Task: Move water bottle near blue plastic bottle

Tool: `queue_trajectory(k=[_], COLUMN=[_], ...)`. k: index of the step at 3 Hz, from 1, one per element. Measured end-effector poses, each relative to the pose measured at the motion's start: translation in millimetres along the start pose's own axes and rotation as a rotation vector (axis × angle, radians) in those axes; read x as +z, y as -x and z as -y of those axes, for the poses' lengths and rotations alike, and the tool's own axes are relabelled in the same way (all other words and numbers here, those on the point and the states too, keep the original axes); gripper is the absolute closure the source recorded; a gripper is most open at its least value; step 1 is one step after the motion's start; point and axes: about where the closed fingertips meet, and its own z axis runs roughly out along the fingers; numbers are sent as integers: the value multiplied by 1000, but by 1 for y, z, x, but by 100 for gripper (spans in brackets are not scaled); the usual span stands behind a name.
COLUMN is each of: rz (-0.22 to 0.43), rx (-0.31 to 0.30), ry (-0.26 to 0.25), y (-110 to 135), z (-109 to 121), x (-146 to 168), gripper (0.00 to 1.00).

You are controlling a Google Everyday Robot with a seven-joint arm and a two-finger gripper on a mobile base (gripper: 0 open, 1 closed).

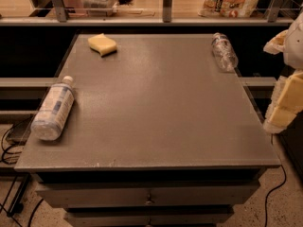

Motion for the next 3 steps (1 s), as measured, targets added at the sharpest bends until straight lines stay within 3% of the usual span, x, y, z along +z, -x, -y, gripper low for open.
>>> queue_trajectory(k=[1, 3], rz=[1, 144], rx=[0, 134], ry=[-1, -88], y=[0, 16], z=[0, 37], x=[0, 3], gripper=[0, 0])
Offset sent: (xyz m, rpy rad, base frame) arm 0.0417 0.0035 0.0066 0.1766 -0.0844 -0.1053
